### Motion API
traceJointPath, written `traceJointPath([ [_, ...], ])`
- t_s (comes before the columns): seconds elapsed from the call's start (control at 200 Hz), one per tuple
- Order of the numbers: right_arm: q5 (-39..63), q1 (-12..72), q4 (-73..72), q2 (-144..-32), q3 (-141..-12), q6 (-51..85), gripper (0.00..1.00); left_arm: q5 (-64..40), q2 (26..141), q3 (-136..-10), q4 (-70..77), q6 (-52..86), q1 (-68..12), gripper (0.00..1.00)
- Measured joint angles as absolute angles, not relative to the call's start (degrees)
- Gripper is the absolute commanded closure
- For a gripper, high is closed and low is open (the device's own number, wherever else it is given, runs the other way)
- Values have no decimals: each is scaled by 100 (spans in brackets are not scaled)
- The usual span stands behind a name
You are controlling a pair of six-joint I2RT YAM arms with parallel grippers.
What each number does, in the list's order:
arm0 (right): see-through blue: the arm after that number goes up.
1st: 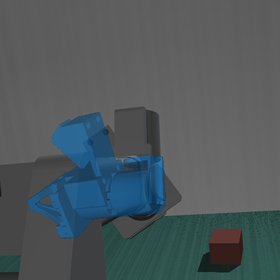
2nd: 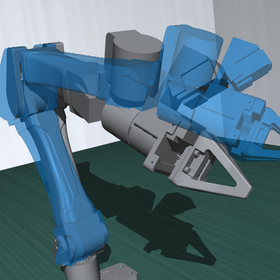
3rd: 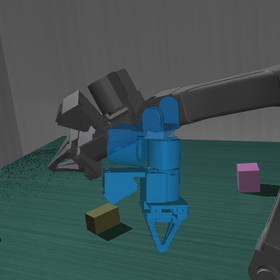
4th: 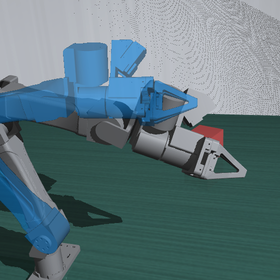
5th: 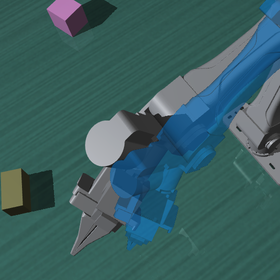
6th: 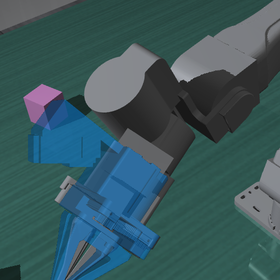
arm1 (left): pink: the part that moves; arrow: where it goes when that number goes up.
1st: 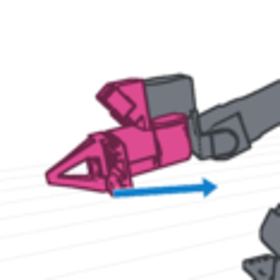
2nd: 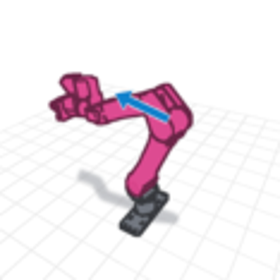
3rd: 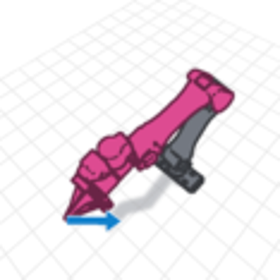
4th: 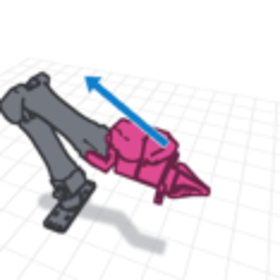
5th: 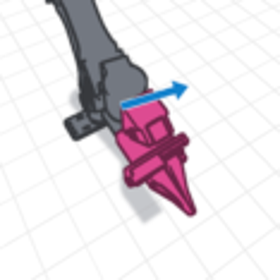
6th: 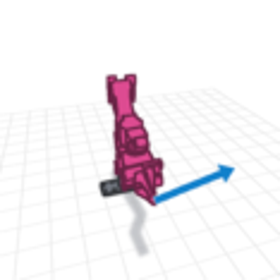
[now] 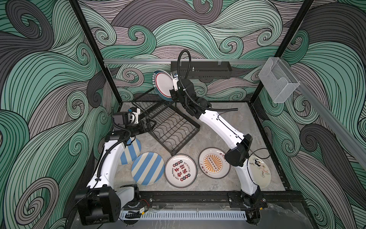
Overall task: Load plates into a dish rack
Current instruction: Place the plate on the dish rack.
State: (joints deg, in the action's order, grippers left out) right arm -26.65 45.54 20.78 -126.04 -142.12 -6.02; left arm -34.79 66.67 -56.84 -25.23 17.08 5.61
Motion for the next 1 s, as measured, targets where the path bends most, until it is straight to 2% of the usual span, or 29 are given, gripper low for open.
traceJointPath([
  [0.836, -3452, 4652, 1747, -13312, -14671, -1671, 100, -3516, 6667, -5682, -2521, 1715, 561, 1],
  [1.001, -3621, 4720, 1638, -13583, -15111, -1925, 100, -3518, 6667, -5677, -2521, 1715, 561, 1],
])
